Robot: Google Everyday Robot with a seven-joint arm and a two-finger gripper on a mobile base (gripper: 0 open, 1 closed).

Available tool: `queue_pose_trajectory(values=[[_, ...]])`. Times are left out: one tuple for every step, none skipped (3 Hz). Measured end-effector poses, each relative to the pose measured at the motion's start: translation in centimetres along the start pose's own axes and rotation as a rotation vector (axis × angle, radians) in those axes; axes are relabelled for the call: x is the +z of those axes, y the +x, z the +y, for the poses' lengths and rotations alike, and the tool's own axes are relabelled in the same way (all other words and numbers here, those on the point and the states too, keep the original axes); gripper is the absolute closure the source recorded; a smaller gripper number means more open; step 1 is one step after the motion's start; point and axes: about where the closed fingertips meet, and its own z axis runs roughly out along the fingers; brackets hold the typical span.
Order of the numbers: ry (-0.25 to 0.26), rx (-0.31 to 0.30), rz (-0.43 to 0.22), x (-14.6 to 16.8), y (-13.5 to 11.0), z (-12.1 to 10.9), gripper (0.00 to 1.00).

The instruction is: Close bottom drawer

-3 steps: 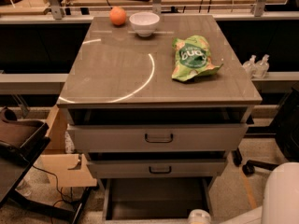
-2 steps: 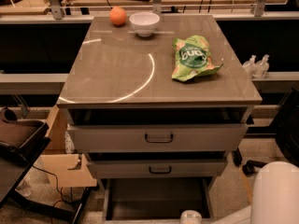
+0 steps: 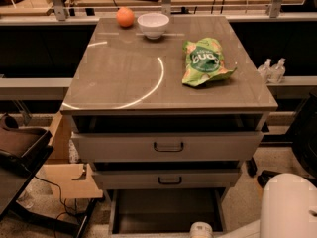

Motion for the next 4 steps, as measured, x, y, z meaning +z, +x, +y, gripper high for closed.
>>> queue_pose_trajectory(values=[[0.021, 0.046, -0.022, 0.7, 2.7, -1.2, 1.0], [0.046, 0.096, -0.074, 1.4, 5.2, -2.4, 1.0], [0.057, 0.102, -0.091, 1.1, 5.4, -3.0, 1.0], [0.102, 0.087, -0.131, 1.1, 5.0, -6.0, 1.0]])
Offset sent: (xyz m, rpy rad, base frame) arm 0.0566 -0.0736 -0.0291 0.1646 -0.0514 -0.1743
